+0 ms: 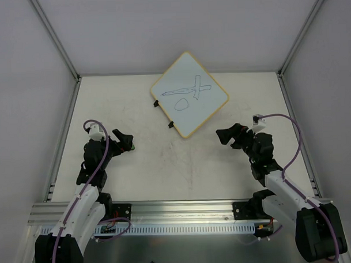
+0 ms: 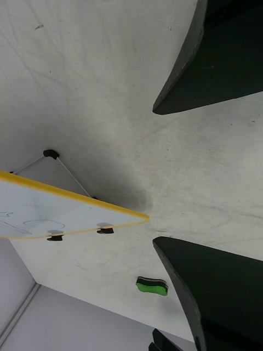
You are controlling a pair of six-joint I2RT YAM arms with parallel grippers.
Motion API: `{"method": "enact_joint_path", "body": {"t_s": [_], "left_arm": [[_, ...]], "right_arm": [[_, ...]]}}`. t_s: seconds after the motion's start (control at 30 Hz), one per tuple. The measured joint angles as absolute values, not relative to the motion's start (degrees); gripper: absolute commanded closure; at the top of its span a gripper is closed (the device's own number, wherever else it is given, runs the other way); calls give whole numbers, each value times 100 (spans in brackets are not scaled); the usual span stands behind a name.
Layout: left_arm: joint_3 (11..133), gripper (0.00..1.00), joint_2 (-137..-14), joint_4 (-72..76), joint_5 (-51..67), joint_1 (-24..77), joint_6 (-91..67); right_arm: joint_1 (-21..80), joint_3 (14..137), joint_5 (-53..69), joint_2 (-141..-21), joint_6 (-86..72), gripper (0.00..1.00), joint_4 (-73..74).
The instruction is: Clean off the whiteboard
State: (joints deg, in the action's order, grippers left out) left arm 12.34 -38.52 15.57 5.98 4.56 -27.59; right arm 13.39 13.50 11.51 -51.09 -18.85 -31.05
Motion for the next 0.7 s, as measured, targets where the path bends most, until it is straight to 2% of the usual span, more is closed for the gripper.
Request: {"method": "enact_joint_path", "body": {"t_s": [0.7], "left_arm": [[1310,1,-4069,1328,266,456,-2746]], "right_arm": [[1284,1313,1754,-5627,-1896,1,-3857]]}}
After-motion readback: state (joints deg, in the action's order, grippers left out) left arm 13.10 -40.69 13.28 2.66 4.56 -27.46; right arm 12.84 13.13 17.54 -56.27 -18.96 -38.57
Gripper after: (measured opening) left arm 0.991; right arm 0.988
